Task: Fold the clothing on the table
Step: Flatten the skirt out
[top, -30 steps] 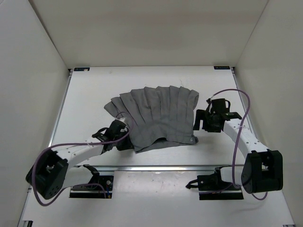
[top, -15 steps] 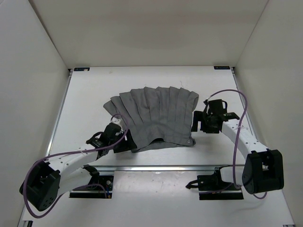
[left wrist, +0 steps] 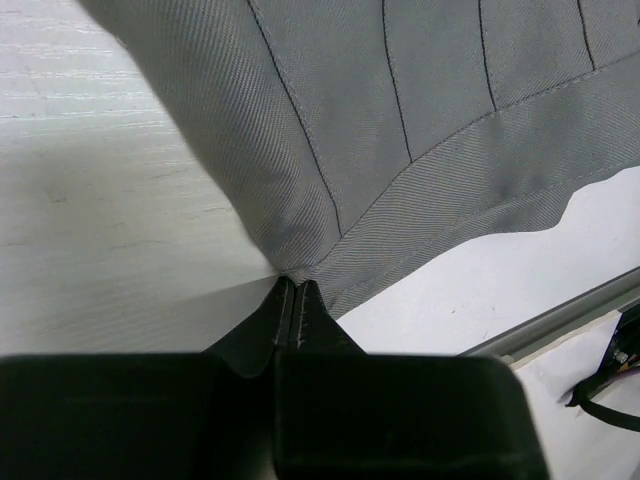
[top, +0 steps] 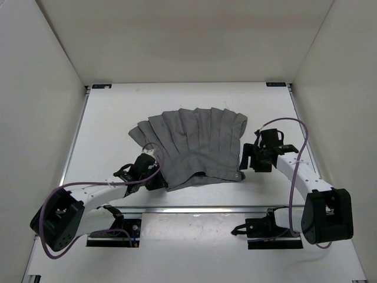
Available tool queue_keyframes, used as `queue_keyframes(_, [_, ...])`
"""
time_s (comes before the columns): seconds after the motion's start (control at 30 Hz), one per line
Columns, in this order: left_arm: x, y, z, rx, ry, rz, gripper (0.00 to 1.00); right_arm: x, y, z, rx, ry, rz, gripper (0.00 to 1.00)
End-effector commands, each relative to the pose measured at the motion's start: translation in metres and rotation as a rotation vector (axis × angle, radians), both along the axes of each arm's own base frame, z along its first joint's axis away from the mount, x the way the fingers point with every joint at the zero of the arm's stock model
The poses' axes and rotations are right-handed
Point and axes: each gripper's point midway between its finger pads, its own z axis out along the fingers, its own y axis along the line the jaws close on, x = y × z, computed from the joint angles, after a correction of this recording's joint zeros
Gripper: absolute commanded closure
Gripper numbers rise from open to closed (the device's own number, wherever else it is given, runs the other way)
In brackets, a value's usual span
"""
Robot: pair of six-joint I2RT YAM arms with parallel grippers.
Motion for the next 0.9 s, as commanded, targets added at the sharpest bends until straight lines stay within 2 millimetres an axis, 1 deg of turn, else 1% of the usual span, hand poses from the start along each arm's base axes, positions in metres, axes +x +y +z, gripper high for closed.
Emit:
queue_keyframes(0.0, [-0.004,0.001,-0.003,-0.002,-0.002,-0.013,1.0,-0.011,0.011,-0.003,0.041,0.012,0.013,0.33])
queue_keyframes(0.03, [-0.002,0.003,-0.003,-0.002,-0.006,0.0,1.0,-0.011,0.014,-0.002,0.049,0.005,0.019,0.32])
queue_keyframes(0.07, [-0.005,0.003,-0.005,-0.004,-0.002,-0.008,1.0,-0.013,0.018,-0.003,0.072,0.011,0.015,0.32])
queue_keyframes(0.1, [-0.004,0.002,-0.002,-0.011,-0.01,-0.008,1.0,-0.012,0.022,-0.004,0.083,0.009,0.019,0.32])
queue_keyframes(0.17, [-0.004,0.003,-0.003,-0.012,-0.013,-0.007,1.0,-0.014,0.033,-0.003,0.141,0.014,0.033,0.33])
queue_keyframes(0.23, [-0.005,0.003,-0.003,-0.02,-0.015,-0.009,1.0,-0.02,0.043,-0.01,0.132,0.031,0.049,0.32])
queue_keyframes(0.27, [-0.006,0.003,-0.003,-0.021,-0.014,-0.011,1.0,-0.021,0.044,-0.014,0.124,0.038,0.054,0.31])
queue_keyframes(0.33, [-0.005,0.004,-0.002,-0.029,-0.02,-0.004,1.0,-0.02,0.051,-0.018,0.143,0.048,0.07,0.34])
queue_keyframes(0.37, [-0.006,0.004,-0.003,-0.031,-0.014,0.001,1.0,-0.023,0.052,-0.024,0.14,0.068,0.073,0.35])
queue_keyframes(0.4, [-0.006,0.004,-0.003,-0.032,-0.019,-0.005,1.0,-0.027,0.058,-0.026,0.149,0.076,0.091,0.37])
queue_keyframes(0.47, [-0.008,0.008,-0.006,-0.022,-0.014,0.001,1.0,-0.029,0.059,-0.031,0.132,0.091,0.097,0.44])
queue_keyframes(0.5, [-0.009,0.008,-0.005,-0.03,-0.011,0.005,1.0,-0.031,0.059,-0.035,0.115,0.098,0.098,0.51])
queue_keyframes(0.53, [-0.008,0.01,-0.004,-0.024,-0.017,0.005,1.0,-0.031,0.058,-0.036,0.107,0.095,0.097,0.55])
queue_keyframes(0.6, [-0.007,0.012,-0.003,-0.026,-0.017,0.013,1.0,-0.029,0.056,-0.037,0.101,0.084,0.093,0.72])
queue_keyframes(0.63, [-0.007,0.014,-0.005,-0.021,-0.02,0.017,1.0,-0.03,0.051,-0.041,0.089,0.088,0.077,0.9])
queue_keyframes(0.67, [-0.006,0.017,-0.004,-0.017,-0.022,0.025,1.0,-0.027,0.051,-0.039,0.09,0.073,0.079,1.0])
queue_keyframes(0.73, [-0.004,0.024,-0.002,-0.001,-0.033,0.025,1.0,-0.025,0.045,-0.036,0.082,0.059,0.069,1.0])
queue_keyframes(0.77, [-0.006,0.029,-0.004,0.016,-0.023,0.036,1.0,-0.024,0.043,-0.033,0.073,0.044,0.06,1.0])
queue_keyframes(0.8, [-0.001,0.03,0.006,0.01,-0.054,0.037,1.0,-0.023,0.043,-0.025,0.095,0.026,0.071,1.0])
queue_keyframes(0.83, [-0.004,0.036,0.005,0.028,-0.043,0.041,1.0,-0.021,0.043,-0.019,0.106,0.013,0.069,1.0])
queue_keyframes(0.87, [0.001,0.035,0.015,0.015,-0.072,0.048,1.0,-0.022,0.047,-0.011,0.136,0.001,0.088,1.0])
